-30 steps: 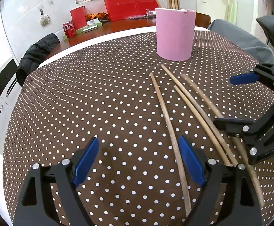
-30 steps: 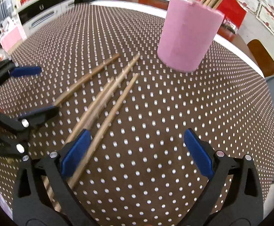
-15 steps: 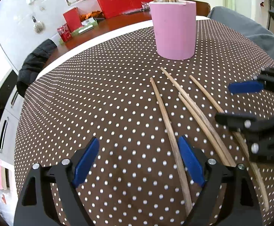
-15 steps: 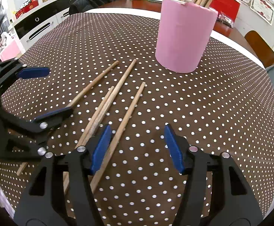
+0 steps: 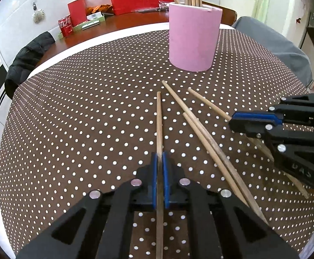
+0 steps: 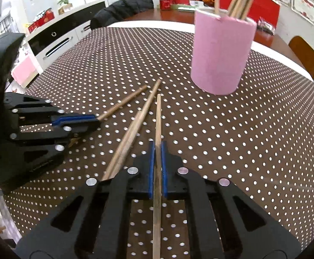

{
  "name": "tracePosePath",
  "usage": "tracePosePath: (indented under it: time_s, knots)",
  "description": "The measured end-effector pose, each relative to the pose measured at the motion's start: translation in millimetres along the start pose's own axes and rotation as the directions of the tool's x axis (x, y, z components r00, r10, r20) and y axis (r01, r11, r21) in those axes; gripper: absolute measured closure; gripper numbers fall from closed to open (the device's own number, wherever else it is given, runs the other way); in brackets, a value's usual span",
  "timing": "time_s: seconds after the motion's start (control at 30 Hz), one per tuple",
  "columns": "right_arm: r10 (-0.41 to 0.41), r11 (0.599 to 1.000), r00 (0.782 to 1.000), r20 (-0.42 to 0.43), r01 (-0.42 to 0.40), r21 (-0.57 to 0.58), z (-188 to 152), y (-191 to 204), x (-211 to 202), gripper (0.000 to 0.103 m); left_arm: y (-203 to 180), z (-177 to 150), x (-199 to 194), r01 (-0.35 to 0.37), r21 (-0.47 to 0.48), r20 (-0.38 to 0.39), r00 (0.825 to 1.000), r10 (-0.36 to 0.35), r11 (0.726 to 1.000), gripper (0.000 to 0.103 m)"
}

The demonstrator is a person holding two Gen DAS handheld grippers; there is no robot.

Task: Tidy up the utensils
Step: 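Close the left tool on a chopstick while the right tool grasps another chopstick, then lift the left tool's chopstick upright over the cup while the right tool carries its own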

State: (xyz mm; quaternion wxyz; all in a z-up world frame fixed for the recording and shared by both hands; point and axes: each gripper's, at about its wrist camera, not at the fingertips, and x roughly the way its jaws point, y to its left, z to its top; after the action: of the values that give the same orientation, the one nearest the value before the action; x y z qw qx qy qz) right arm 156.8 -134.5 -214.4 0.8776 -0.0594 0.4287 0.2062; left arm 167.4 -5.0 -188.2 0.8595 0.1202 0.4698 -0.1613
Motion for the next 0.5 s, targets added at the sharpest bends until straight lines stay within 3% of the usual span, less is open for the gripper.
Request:
tracePosePath:
  time_s: [0.07,0.13,0.17,0.2,0.23,0.3,0.33,0.4,0.5]
  knots:
    - [-0.008,1.000,1.000,-0.025,0.008,0.002,-1,1,5,0.096,-2,-3,-4,-0.020,0.024,-0.004,1.000,0.020,1.000,0.094]
    - [-0.015,1.000,0.999,-0.029,0.015,-0.003,-1,2,4,0.088,-8,-4,-4,-0.096,0.052,-0.001,0.995,0.096,0.994,0.076]
    - [-0.023,1.000,0.999,-0.033,0.023,-0.009,-1,3,3,0.075,-8,-4,-4,-0.113,0.055,0.001,0.994,0.113,0.992,0.067]
    - [-0.028,1.000,0.999,-0.036,0.028,-0.013,-2,4,2,0.061,-6,-3,-3,-0.115,0.056,0.003,0.993,0.115,0.992,0.065]
    - [-0.036,0.999,0.998,-0.042,0.035,-0.022,-5,3,1,0.060,-3,-3,-3,-0.107,0.057,0.002,0.994,0.107,0.993,0.065]
    - [-0.063,0.996,0.997,-0.040,0.061,-0.062,-11,7,0,0.066,-3,-2,-3,-0.100,0.072,0.003,0.995,0.100,0.992,0.066]
    - [-0.060,0.996,0.998,-0.037,0.057,-0.063,-11,9,0,0.082,-4,-2,-3,-0.099,0.092,0.008,0.995,0.099,0.991,0.067]
    - [-0.066,0.996,0.997,-0.032,0.064,-0.070,-11,13,-1,0.097,-4,2,0,-0.031,0.110,-0.003,1.000,0.031,0.994,0.097]
    - [-0.040,0.998,0.999,-0.013,0.039,-0.048,-10,9,-3,0.097,-9,1,0,-0.050,0.113,0.011,0.999,0.049,0.992,0.098]
